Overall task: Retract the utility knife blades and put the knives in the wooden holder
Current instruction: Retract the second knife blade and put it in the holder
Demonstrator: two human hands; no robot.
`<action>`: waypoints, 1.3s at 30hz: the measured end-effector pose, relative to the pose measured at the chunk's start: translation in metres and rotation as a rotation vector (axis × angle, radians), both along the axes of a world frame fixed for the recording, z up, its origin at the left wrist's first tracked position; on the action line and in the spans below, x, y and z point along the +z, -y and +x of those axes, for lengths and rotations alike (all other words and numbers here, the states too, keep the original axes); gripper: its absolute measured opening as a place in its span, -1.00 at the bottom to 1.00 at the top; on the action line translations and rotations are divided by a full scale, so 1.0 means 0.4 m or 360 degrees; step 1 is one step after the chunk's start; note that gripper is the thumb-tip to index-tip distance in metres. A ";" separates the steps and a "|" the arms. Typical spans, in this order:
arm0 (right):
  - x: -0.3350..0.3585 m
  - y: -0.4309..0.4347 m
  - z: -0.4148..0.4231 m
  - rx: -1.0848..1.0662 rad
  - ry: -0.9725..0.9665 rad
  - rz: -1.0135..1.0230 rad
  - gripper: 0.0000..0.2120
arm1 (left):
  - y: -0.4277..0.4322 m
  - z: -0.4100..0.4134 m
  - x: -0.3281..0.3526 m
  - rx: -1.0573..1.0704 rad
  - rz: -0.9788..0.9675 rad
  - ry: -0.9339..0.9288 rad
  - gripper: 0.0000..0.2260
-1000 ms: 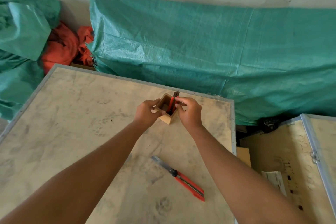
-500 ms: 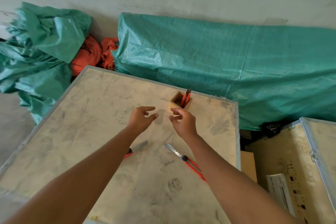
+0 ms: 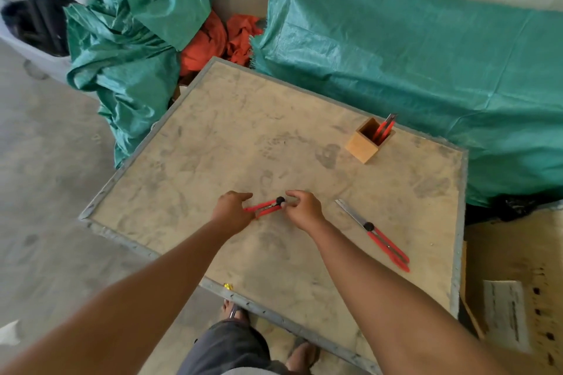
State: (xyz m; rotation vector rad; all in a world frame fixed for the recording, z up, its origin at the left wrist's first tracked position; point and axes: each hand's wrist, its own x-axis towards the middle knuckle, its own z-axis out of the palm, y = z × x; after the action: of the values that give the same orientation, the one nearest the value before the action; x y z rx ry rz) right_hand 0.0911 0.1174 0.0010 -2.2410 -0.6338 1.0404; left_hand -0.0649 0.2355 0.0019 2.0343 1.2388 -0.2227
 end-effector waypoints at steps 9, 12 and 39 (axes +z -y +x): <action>-0.049 -0.041 -0.041 -0.0155 0.0098 -0.0083 -0.70 | 0.013 -0.024 -0.051 -0.0328 0.0241 -0.0040 -0.65; -0.054 -0.046 -0.047 -0.0309 0.0016 0.0004 -0.75 | 0.024 -0.029 -0.041 -0.0326 0.0239 0.0034 -0.67; 0.404 0.246 0.318 -0.0273 -0.0048 0.0802 -0.79 | 0.386 0.217 0.312 0.0028 -0.0458 0.1135 -0.51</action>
State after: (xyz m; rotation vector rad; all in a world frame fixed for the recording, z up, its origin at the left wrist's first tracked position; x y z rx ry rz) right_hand 0.2181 0.0189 0.1625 -1.7993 -0.5995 0.7292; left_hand 0.0220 0.0812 0.1266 1.6294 0.7225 0.3000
